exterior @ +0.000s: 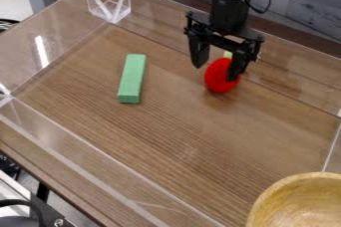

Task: Move the red fruit to the left

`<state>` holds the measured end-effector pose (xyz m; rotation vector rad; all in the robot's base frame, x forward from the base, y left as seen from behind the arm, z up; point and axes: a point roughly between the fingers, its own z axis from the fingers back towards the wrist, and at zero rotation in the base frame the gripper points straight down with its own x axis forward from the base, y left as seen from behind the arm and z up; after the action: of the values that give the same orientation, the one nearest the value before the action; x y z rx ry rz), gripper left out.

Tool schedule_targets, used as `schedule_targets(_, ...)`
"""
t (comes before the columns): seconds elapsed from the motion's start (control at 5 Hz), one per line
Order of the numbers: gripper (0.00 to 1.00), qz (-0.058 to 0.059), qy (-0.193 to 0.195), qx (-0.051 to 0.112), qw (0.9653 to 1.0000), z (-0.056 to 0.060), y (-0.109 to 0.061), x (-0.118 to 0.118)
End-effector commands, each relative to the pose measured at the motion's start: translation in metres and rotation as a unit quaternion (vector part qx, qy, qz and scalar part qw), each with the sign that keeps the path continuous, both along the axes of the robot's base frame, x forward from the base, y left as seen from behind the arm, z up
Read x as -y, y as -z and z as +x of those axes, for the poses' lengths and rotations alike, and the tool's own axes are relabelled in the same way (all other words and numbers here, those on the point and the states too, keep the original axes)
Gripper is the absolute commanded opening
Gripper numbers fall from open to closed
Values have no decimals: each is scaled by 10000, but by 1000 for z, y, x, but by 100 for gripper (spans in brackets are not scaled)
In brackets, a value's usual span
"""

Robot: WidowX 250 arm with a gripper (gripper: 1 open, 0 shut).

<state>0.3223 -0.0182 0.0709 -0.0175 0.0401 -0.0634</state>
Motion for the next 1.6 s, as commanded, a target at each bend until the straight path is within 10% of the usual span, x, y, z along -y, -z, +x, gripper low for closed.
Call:
schedule_targets(0.0, 100, -31, 257, 194, 9995, 10, -6, 5)
schedule_targets(1.0, 100, -302, 1190, 633, 9904, 4, 15, 13)
schedule_targets(1.4, 100, -354, 725, 788, 9936, 6, 7, 6)
